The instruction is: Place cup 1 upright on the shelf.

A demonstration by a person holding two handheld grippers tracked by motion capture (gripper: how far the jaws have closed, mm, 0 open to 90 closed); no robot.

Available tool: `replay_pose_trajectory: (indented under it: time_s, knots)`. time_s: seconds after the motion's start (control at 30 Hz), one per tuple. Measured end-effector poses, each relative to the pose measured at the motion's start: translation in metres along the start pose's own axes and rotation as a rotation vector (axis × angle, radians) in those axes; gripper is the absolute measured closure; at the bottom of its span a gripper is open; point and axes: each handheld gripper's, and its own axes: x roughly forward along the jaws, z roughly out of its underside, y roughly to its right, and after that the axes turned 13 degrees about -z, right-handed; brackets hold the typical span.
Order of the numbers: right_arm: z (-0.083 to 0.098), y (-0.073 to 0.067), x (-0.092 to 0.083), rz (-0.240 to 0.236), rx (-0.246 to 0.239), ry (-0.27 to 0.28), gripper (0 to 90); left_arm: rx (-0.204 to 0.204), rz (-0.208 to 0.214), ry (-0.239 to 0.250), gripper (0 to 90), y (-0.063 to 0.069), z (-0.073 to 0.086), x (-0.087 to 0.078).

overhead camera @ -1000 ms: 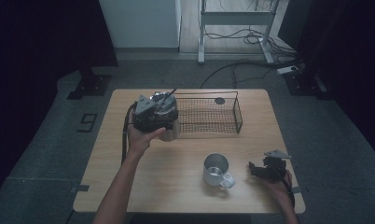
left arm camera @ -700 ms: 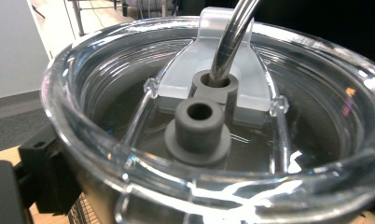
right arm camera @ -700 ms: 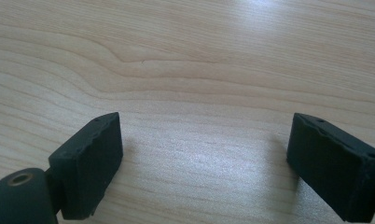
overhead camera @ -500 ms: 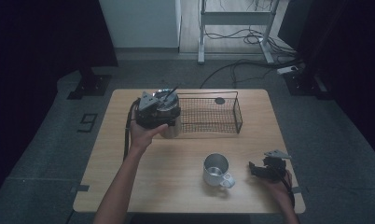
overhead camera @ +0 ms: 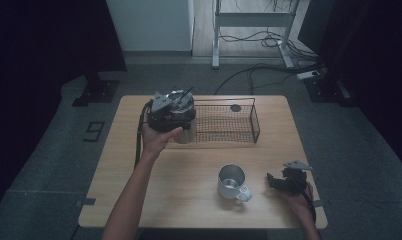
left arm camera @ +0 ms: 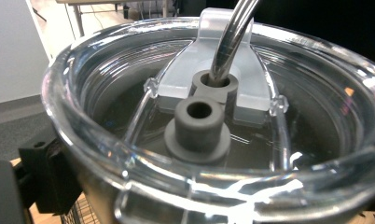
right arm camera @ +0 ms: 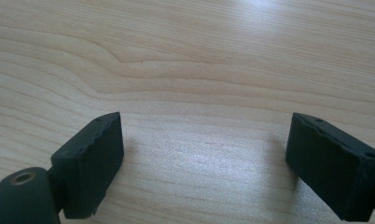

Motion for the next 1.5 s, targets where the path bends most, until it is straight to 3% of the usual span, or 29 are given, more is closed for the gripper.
replay_pose_trajectory:
  time_s: [0.77, 1.07, 1.23, 1.5]
  knots:
    - [0.000, 0.000, 0.000, 0.002, 0.002, 0.002, 11.7, 0.010, 0.000, -0.013, 4.0, 0.004, -0.017, 0.022]
    - [0.000, 0.000, 0.000, 0.004, 0.004, 0.003, 12.0, -0.008, -0.003, -0.015, 4.0, -0.001, -0.022, 0.030]
    - [0.000, 0.000, 0.000, 0.004, 0.002, 0.004, 12.0, 0.009, -0.024, -0.012, 4.0, -0.002, -0.022, 0.037]
    - [0.000, 0.000, 0.000, 0.004, 0.002, 0.004, 12.2, -0.007, -0.006, -0.016, 4.0, -0.006, -0.023, 0.045]
